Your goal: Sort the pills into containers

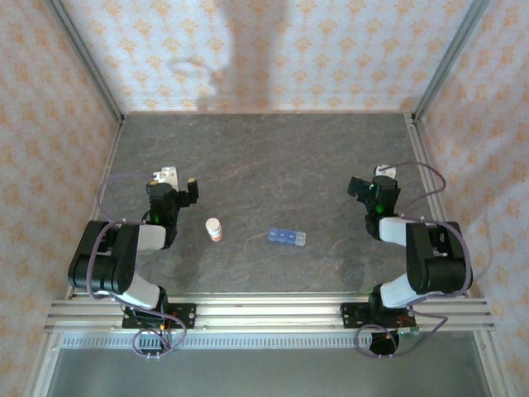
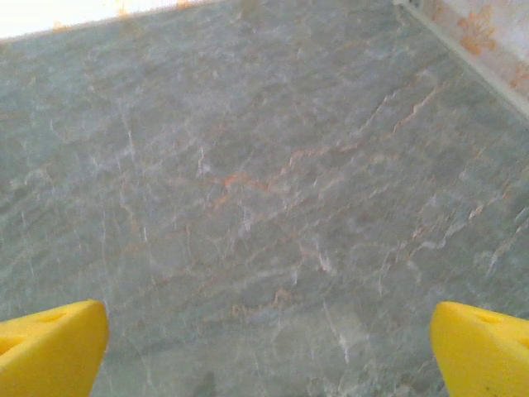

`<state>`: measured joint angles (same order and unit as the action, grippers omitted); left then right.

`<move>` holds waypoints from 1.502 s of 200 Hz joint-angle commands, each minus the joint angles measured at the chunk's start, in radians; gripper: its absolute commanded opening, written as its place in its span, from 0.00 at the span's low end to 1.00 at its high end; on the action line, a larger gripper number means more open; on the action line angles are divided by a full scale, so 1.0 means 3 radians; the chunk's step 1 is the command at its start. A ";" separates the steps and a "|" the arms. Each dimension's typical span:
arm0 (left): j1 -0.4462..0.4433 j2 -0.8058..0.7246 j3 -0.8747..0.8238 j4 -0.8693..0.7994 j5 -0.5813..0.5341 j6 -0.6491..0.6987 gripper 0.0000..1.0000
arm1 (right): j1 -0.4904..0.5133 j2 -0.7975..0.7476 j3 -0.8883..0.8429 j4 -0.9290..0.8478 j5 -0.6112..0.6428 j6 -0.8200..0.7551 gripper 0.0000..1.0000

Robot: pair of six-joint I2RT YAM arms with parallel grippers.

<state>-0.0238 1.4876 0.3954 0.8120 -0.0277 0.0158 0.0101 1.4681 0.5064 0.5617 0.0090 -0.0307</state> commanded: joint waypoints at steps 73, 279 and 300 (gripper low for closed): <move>0.0009 -0.1081 0.0444 -0.1320 -0.0409 -0.0472 1.00 | -0.0146 -0.0886 0.0738 -0.1898 0.0221 0.1385 0.99; -0.0222 -0.1558 0.1155 -0.3397 0.0463 -0.1538 1.00 | 0.2750 -0.0150 0.1302 -0.3175 -0.0125 0.0275 0.98; -0.0232 -0.1511 0.1178 -0.3374 0.0513 -0.1556 1.00 | 0.2791 -0.0123 0.1287 -0.3192 -0.0145 0.0198 0.98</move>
<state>-0.0849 1.0237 0.7063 -0.1791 0.0948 -0.4477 0.8333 1.4269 0.8646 -0.3573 -0.0700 0.0940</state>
